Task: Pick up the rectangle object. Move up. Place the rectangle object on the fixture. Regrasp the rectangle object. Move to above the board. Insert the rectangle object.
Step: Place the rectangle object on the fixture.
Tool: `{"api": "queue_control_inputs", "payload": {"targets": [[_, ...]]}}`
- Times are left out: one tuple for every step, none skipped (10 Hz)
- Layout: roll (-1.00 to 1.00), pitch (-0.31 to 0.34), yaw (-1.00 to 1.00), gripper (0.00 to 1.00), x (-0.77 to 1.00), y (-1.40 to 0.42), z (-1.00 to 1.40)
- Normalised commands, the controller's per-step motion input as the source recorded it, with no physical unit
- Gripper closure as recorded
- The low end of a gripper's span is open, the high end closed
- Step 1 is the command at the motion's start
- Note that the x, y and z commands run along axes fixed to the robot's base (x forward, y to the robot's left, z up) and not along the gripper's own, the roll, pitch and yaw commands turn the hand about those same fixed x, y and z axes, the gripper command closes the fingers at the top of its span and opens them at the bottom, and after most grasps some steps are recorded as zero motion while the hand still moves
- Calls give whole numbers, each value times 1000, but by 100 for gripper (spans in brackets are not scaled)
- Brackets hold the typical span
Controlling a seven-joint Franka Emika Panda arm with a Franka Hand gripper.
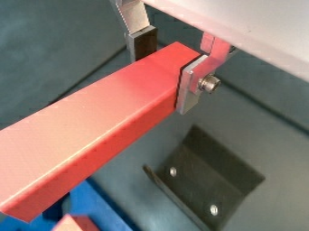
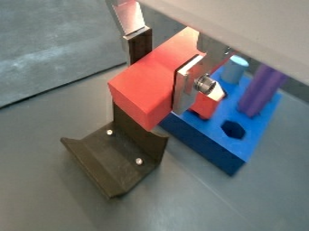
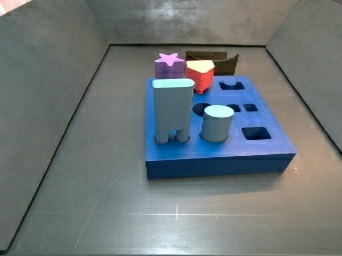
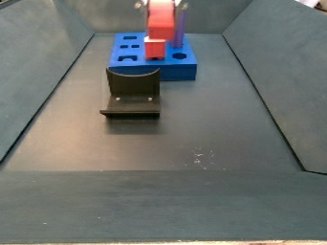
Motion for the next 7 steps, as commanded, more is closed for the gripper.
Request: {"api": "queue_control_inputs", "payload": {"targets": [[-1000, 183, 26, 100, 954, 190, -184], [-978, 216, -14, 100, 840, 123, -84], [-877, 204, -36, 100, 789, 102, -66], [-627, 159, -87, 100, 673, 75, -41], [-529, 143, -101, 100, 626, 66, -33], [-329, 118, -111, 100, 532, 60, -23], [-235, 96, -110, 100, 460, 45, -14]]}}
